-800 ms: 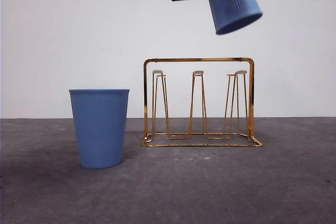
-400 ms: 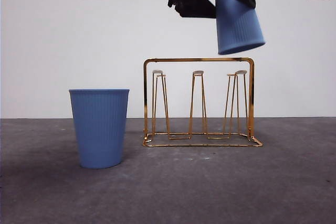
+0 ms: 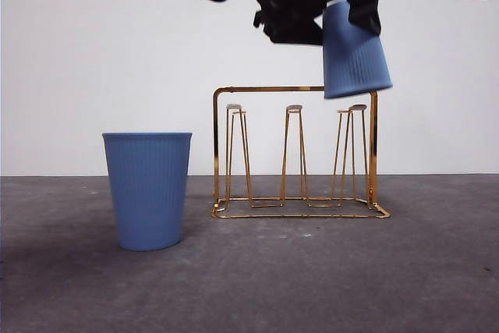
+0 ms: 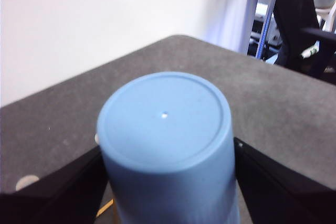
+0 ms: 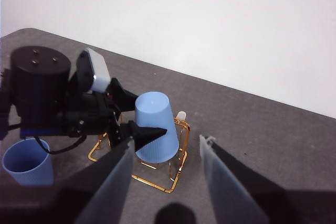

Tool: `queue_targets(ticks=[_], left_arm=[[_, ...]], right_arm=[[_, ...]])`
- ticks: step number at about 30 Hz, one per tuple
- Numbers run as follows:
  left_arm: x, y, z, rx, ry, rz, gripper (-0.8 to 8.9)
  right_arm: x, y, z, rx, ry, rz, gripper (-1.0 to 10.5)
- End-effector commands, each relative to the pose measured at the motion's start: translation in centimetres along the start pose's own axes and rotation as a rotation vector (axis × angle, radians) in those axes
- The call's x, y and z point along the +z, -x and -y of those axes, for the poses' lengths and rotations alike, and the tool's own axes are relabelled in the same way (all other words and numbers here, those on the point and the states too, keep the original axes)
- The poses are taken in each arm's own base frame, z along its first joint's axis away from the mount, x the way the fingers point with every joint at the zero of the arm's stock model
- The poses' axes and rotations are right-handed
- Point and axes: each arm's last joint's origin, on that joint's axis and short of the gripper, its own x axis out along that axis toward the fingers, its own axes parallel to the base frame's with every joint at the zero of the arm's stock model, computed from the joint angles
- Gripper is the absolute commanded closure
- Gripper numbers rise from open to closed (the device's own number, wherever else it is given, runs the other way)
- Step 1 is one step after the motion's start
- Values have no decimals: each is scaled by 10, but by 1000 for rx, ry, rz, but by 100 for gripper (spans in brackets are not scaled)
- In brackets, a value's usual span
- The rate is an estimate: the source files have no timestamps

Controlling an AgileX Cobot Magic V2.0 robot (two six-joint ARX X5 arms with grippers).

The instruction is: Pick up cup 1,put cup 1 in the cup rack,pick up cup 2,put cup 2 in the cup rack

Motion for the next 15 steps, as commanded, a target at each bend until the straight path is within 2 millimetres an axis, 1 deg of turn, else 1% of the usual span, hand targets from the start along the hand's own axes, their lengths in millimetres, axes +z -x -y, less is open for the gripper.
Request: queue_targets(ticks=[1,8,15], left_arm=[[-6,-7,1,1,-18,3,822],[-17,-16,1,2,-24,-14,822],[-40,-31,1,3,-26,-70,822]], right_arm=[[0,0,0,-4,2,0,725],[-1,-1,0,-4,0,-2,725],[-1,-1,0,-3,1,-7,725]])
